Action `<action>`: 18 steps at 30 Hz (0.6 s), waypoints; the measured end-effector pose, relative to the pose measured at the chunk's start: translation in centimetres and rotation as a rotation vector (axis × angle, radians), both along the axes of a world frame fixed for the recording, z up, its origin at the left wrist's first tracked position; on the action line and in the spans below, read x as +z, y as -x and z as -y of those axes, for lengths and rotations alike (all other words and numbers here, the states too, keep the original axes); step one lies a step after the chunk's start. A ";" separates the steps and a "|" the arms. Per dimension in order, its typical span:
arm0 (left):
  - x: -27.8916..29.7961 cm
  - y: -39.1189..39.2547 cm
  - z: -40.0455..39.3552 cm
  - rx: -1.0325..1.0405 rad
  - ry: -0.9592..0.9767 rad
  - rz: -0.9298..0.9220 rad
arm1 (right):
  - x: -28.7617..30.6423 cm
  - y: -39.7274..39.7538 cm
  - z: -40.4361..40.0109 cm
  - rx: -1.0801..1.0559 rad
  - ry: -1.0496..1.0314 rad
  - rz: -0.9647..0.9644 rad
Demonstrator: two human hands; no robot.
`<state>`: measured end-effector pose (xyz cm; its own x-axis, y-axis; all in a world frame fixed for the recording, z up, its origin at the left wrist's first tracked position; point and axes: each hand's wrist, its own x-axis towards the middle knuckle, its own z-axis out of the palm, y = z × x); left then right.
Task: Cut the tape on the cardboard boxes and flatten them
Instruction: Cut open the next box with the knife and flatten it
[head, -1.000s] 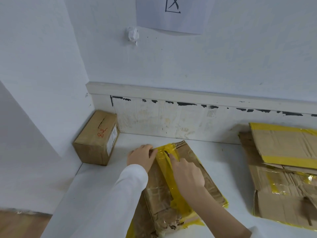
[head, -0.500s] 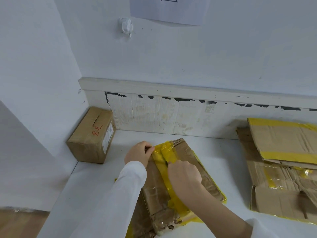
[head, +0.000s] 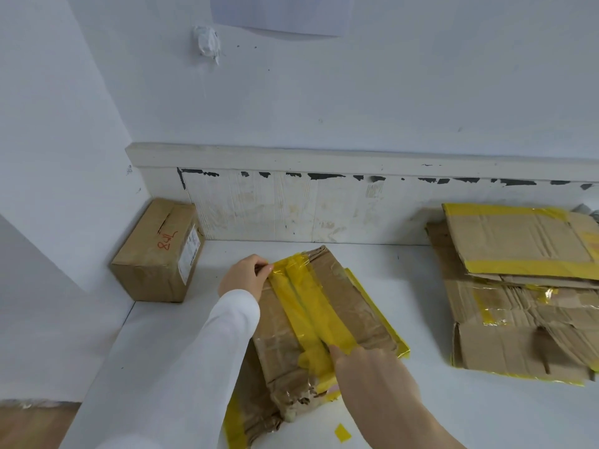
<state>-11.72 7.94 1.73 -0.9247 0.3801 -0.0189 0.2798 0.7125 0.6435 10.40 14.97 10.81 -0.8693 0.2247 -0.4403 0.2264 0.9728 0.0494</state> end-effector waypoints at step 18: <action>-0.3 -1.3 1.5 0.203 0.286 -0.093 | -2.7 -7.5 -0.7 -0.066 -0.047 -0.543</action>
<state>-10.46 6.48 1.46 -0.9835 0.1805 -0.0105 0.1623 0.9070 0.3885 17.90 15.69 8.09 -0.9521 0.2953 0.0796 0.2922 0.9552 -0.0481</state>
